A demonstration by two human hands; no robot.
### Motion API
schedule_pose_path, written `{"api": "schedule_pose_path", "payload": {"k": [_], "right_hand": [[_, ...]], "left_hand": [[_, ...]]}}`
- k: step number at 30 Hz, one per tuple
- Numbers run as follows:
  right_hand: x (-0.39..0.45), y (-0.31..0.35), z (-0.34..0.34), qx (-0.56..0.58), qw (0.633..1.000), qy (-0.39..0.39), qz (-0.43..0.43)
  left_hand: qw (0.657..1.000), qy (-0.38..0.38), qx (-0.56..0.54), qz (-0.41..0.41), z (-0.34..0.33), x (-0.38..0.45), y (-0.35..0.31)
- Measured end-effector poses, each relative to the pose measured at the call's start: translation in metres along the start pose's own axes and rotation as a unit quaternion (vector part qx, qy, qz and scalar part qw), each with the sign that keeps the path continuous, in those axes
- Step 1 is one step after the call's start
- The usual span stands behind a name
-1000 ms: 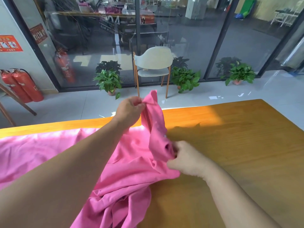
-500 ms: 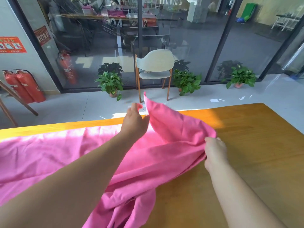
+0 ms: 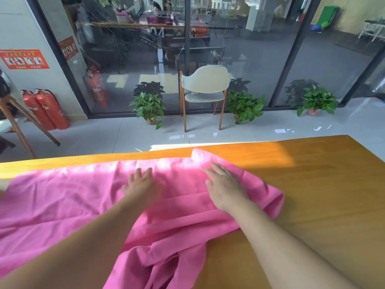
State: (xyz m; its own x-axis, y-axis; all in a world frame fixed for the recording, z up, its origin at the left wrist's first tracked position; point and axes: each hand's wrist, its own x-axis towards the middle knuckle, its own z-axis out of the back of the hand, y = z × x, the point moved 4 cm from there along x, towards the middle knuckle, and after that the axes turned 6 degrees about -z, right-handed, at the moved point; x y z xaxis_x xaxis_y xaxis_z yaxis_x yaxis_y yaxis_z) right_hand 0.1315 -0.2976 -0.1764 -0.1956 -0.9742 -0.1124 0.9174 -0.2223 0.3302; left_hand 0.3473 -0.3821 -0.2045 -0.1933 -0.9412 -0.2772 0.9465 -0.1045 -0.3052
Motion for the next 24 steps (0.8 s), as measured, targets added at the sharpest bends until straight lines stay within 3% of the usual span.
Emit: {"api": "schedule_pose_path", "payload": {"k": [2,5,8,11,13,17,20,22,24], "right_hand": [[0.007,-0.020,-0.019,-0.049,0.990,0.075,-0.111],[-0.003,-0.052,-0.021,-0.113,0.948,0.071,-0.288],[-0.007,-0.055,-0.010,-0.138,0.919,0.082,-0.361],[0.006,-0.038,-0.006,-0.138,0.945,0.031,-0.296],[0.011,-0.029,-0.014,-0.103,0.959,0.038,-0.262],[0.008,-0.046,-0.031,-0.096,0.950,0.071,-0.288],[0.008,-0.042,-0.023,-0.086,0.956,0.044,-0.277],[0.006,-0.016,-0.022,-0.070,0.978,0.020,-0.196],[0.000,0.014,-0.034,-0.064,0.991,0.061,-0.101]], "left_hand": [[0.997,0.040,0.048,0.047,-0.006,-0.002,0.025],[0.995,0.045,0.074,0.044,-0.008,-0.002,0.039],[0.995,0.050,0.074,0.046,-0.009,0.000,0.035],[0.995,0.028,0.089,0.035,-0.009,0.001,0.032],[0.995,0.022,0.089,0.029,-0.012,0.001,0.035],[0.995,0.036,0.092,0.016,-0.014,0.001,0.037],[0.997,0.032,0.064,-0.004,-0.009,0.000,0.036],[0.999,0.007,0.044,-0.032,-0.006,-0.007,0.035],[0.997,0.014,0.049,-0.065,-0.006,-0.015,0.032]]}}
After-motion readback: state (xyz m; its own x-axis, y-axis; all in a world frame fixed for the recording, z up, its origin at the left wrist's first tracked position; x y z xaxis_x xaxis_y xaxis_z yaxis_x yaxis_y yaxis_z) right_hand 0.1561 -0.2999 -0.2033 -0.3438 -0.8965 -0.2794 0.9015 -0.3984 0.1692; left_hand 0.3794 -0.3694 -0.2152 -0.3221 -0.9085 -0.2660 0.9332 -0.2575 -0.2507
